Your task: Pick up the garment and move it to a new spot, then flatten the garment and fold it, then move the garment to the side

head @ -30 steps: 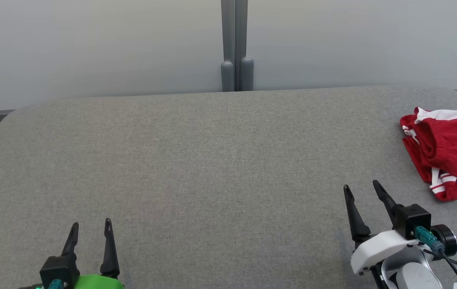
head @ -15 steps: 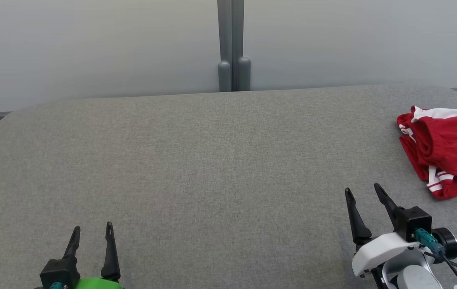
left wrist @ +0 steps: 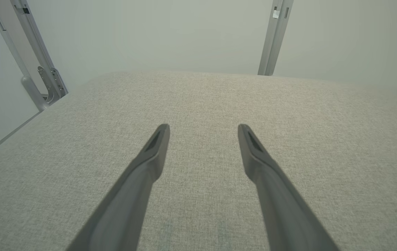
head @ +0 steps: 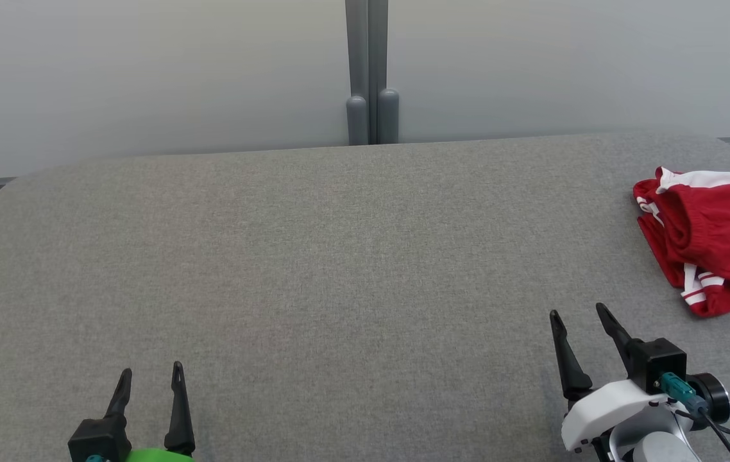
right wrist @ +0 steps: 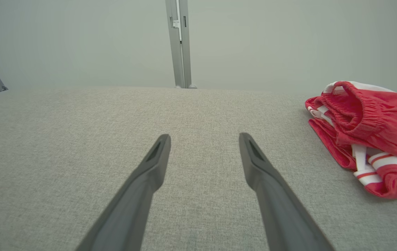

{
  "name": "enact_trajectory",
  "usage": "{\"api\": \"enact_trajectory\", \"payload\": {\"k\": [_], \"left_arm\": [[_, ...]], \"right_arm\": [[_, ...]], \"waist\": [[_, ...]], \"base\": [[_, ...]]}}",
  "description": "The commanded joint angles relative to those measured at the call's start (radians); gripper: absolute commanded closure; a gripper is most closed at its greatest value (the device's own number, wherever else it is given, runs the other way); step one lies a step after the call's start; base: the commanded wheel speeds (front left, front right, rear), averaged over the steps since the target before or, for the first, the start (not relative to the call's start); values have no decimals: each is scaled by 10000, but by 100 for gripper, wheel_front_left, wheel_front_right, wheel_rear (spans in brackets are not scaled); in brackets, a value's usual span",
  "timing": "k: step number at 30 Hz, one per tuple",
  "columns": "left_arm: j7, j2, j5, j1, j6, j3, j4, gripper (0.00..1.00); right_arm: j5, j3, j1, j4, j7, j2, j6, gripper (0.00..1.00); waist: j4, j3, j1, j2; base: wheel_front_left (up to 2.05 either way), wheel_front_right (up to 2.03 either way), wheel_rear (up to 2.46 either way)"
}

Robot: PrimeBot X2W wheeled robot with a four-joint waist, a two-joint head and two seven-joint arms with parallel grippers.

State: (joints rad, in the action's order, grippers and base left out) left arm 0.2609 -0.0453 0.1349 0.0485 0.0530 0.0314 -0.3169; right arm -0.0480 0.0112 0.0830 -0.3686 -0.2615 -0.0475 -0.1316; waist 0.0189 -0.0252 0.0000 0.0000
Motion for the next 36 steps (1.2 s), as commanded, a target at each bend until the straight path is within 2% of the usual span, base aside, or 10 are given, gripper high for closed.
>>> {"api": "enact_trajectory", "payload": {"k": [1,4,5,8,36], "left_arm": [[18,-39,8,-142,21,21,161,0],[19,-41,80,-154,64,5,141,0],[2,0,29,-1,16,-5,-2,100],[-55,44,40,47,14,-6,-377,100],[-1257,3,5113,-640,283,233,-63,100]], "right_arm": [[21,-5,227,156,-14,-36,4,0],[15,25,241,138,-15,-37,4,0],[-1,25,8,-2,0,-2,0,100],[-29,23,-194,-326,9,50,0,100],[-5385,-496,118,120,1374,16,3,100]], "waist": [[-1,4,0,0],[-7,15,0,0],[-8,17,0,0],[-10,19,0,0],[-50,80,0,0]], "base": [[0,0,0],[0,0,0],[0,0,0],[0,0,0],[0,0,0]]}}
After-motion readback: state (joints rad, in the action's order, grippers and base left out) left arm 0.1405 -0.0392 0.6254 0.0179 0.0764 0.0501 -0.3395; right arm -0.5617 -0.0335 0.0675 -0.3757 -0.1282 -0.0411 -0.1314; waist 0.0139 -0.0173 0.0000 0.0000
